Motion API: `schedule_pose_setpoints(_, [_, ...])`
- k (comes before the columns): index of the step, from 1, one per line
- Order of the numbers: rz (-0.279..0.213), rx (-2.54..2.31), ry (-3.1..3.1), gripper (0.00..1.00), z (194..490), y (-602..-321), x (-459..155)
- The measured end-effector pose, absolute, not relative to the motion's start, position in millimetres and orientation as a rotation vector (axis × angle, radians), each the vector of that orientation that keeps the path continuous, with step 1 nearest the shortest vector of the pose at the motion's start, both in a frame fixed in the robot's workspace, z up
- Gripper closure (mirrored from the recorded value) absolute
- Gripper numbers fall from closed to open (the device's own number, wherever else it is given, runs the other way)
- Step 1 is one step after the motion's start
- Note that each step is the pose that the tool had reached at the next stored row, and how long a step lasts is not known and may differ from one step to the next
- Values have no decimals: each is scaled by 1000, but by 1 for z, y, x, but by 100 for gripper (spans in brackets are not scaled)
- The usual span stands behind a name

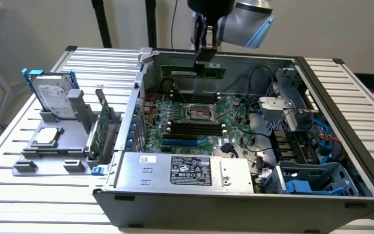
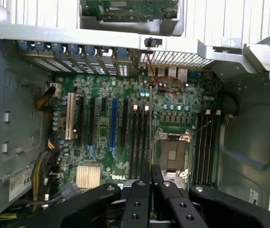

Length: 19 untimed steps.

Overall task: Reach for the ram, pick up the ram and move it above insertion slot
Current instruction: 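Pick up the ram and move it above insertion slot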

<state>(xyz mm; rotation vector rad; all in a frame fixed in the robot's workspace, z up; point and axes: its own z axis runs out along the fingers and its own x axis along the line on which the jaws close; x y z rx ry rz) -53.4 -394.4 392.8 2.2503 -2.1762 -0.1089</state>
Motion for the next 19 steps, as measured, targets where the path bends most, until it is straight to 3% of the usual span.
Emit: schedule_pose_setpoints(19, [-120,2242,-2223,87,390,-393,-48])
